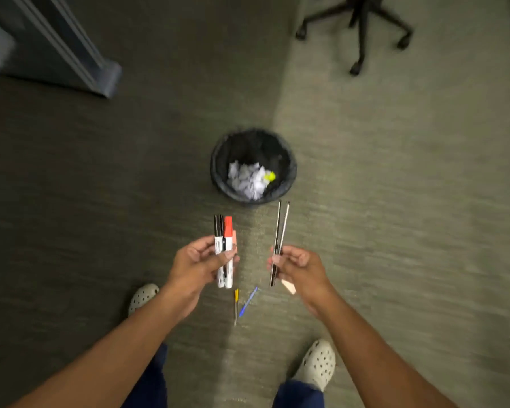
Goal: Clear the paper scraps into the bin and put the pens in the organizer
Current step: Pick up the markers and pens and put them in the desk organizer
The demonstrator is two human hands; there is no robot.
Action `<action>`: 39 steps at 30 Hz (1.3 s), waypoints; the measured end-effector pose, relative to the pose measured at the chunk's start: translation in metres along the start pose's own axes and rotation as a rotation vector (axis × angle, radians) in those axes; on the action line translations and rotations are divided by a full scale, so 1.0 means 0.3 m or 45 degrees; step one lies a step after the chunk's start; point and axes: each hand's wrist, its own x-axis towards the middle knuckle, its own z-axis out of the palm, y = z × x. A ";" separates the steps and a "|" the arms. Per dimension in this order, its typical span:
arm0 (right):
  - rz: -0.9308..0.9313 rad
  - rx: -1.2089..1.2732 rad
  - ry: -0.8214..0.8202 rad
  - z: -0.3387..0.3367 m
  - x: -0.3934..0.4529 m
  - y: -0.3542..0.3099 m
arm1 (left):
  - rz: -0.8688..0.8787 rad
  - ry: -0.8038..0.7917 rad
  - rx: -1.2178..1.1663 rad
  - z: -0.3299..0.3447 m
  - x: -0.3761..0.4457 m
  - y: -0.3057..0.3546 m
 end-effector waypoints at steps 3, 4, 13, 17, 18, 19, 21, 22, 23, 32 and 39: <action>-0.089 0.046 -0.081 0.018 -0.177 -0.214 | 0.122 0.005 -0.017 0.017 -0.184 0.235; -0.104 0.062 -0.110 0.030 -0.229 -0.276 | 0.164 0.016 -0.028 0.014 -0.244 0.303; -0.209 0.044 -0.392 0.244 -0.561 -0.642 | 0.504 0.360 -0.217 -0.096 -0.730 0.685; -0.192 0.046 -0.446 0.366 -0.596 -0.752 | 0.599 0.427 -0.308 -0.170 -0.801 0.798; -0.200 0.042 -0.443 0.413 -0.590 -0.784 | 0.613 0.432 -0.315 -0.197 -0.804 0.828; -0.213 0.047 -0.443 0.466 -0.583 -0.816 | 0.620 0.439 -0.329 -0.228 -0.804 0.860; -0.248 0.039 -0.447 0.594 -0.566 -0.884 | 0.629 0.457 -0.382 -0.310 -0.798 0.930; -0.270 0.024 -0.446 0.664 -0.555 -0.920 | 0.635 0.465 -0.403 -0.358 -0.791 0.968; -0.289 0.013 -0.445 0.736 -0.545 -0.957 | 0.642 0.474 -0.408 -0.409 -0.781 1.009; -0.513 -0.041 -0.375 1.213 -0.539 -1.297 | 0.667 0.468 -0.243 -0.780 -0.702 1.383; -0.652 -0.037 -0.330 1.369 -0.560 -1.468 | 0.725 0.396 -0.215 -0.908 -0.669 1.568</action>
